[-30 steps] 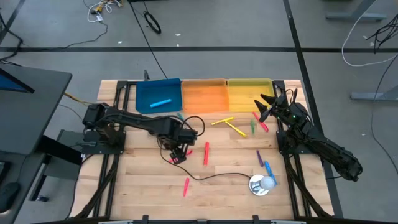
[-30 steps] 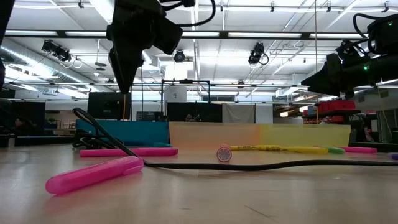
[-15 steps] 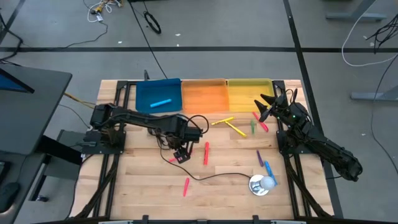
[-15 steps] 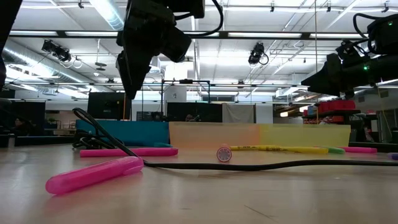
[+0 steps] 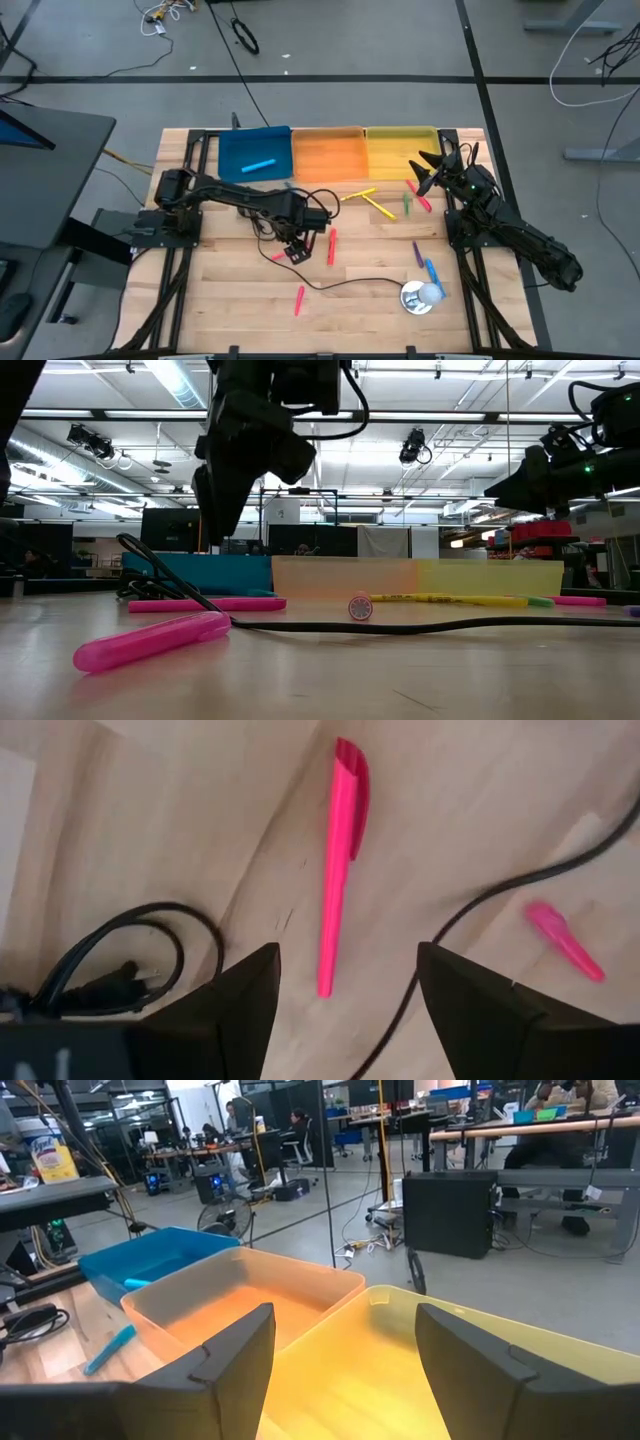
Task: Pick & Place Markers
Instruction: Put the left large pink pen into the orange bin
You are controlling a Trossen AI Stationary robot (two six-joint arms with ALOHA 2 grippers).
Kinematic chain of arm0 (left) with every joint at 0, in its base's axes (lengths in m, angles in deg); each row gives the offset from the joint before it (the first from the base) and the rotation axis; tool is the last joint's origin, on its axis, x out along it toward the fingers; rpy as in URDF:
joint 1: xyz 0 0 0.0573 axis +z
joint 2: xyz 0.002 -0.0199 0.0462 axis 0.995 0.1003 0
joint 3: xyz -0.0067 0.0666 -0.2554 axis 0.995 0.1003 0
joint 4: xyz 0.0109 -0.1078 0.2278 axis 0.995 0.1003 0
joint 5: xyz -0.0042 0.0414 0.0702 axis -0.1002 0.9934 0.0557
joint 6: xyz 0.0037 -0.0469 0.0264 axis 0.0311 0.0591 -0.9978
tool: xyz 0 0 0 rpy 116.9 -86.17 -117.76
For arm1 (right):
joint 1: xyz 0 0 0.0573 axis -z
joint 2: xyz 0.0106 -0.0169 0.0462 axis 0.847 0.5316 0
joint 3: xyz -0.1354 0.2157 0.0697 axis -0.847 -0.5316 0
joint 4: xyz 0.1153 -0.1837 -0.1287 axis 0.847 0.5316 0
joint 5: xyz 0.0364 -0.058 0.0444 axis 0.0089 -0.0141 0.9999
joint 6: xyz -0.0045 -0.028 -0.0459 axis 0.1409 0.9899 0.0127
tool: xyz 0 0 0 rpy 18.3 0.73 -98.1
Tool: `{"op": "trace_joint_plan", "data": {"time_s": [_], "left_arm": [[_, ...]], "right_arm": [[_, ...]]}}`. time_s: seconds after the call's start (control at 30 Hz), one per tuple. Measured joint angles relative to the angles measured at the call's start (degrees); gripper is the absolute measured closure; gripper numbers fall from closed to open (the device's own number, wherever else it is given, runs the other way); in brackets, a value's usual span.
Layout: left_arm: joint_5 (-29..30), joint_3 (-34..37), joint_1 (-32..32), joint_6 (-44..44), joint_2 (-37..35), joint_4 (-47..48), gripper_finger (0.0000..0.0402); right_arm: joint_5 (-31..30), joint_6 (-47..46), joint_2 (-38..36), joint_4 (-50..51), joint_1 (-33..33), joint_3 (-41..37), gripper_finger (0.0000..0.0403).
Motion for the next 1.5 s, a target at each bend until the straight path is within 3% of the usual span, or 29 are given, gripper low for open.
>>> {"op": "trace_joint_plan", "data": {"time_s": [0.4, 0.67, 1.17, 1.5], "left_arm": [[0.10, 0.10, -0.54, -0.04, 3.99, -5.06, 0.0158], [-1.57, 5.88, -1.53, 1.81, 3.99, -8.85, 0.0158], [3.42, 9.29, -2.56, 1.51, 3.99, -10.29, 0.0160], [6.11, 11.48, -3.53, 1.53, 3.51, -12.49, 0.0229]], "right_arm": [[-0.34, 0.01, 0.01, 0.13, 0.00, 0.00, 0.0158], [-0.37, 0.00, 0.02, 0.15, -0.02, 0.00, 0.0158], [-0.38, 0.00, 0.02, 0.18, -0.01, 0.00, 0.0158], [-0.38, 0.00, 0.02, 0.17, -0.02, 0.00, 0.0158]]}}
